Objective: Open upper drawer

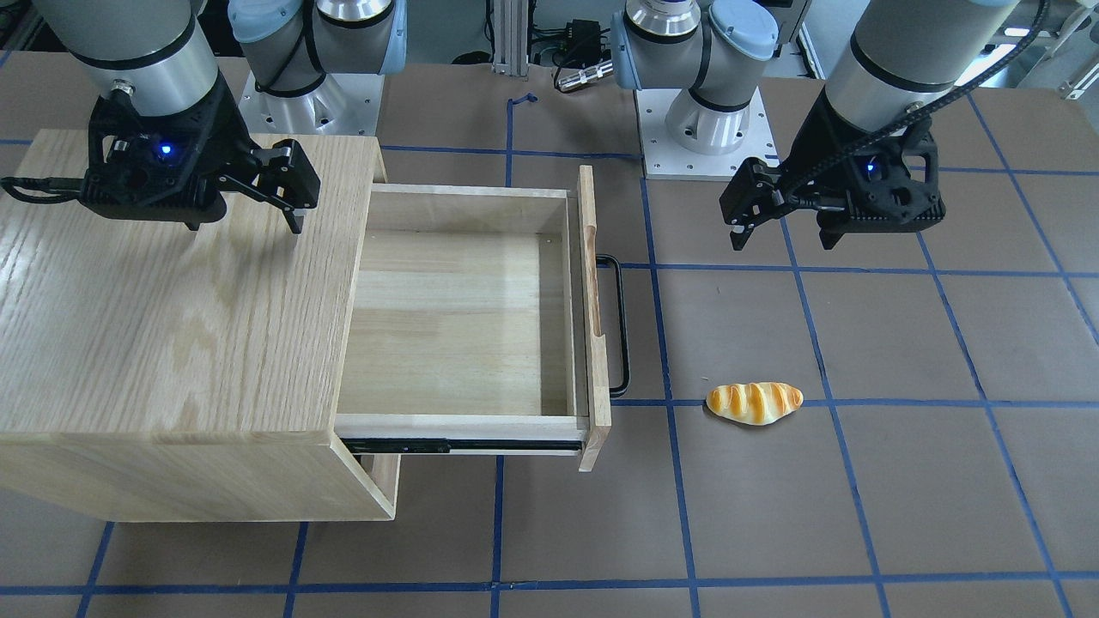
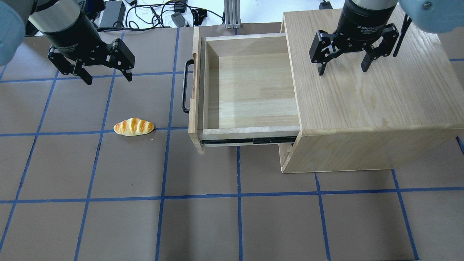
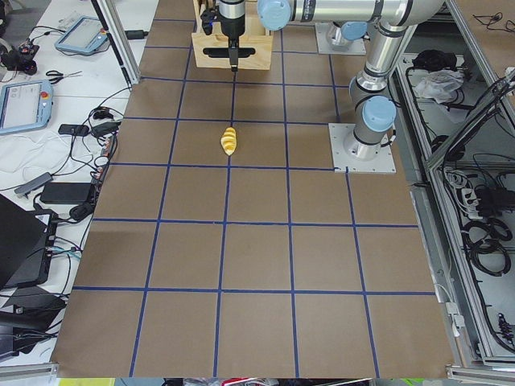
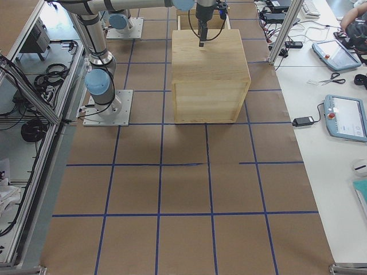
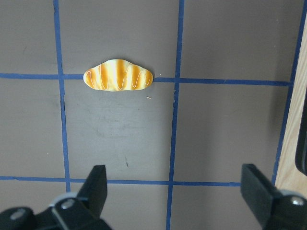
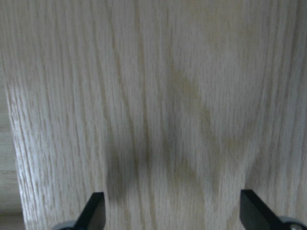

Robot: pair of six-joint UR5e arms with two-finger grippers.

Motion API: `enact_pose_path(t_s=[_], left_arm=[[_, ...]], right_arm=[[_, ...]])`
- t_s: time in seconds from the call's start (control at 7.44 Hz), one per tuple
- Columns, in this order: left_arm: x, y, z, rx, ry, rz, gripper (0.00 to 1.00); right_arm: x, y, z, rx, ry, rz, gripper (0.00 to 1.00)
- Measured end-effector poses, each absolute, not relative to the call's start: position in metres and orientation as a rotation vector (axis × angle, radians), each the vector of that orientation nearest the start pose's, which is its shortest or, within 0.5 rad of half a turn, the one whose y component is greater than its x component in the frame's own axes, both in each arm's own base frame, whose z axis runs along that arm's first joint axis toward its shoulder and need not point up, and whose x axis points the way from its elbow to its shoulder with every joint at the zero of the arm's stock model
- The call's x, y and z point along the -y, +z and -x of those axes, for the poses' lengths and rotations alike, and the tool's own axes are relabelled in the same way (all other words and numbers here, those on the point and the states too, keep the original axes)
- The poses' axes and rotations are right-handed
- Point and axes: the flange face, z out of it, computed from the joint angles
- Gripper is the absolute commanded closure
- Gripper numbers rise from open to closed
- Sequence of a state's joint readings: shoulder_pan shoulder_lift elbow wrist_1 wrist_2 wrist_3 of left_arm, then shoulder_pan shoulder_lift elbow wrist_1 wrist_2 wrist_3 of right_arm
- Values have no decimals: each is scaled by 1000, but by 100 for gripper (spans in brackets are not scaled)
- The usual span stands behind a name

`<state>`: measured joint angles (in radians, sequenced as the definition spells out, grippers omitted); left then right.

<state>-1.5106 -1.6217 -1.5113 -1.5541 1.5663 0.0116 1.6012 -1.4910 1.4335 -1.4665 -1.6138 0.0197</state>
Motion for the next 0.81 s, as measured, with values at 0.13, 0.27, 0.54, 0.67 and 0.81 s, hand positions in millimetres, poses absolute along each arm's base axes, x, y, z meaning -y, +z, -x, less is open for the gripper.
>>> enact_pose_path(t_s=[0.13, 0.27, 0.54, 0.67, 0.81], left_arm=[[523, 495, 103, -3144, -54, 73, 0], [522, 495, 105, -3144, -55, 69, 0], [520, 495, 106, -3144, -54, 67, 0], [521, 494, 106, -3145, -50, 65, 0], [521, 494, 106, -3145, -51, 65, 0]], right_arm=[[516, 505, -145, -3185, 72, 19, 0], [516, 505, -145, -3185, 72, 20, 0], [516, 505, -145, -3185, 72, 19, 0], [516, 505, -145, -3185, 72, 18, 0], [516, 505, -144, -3185, 72, 17, 0]])
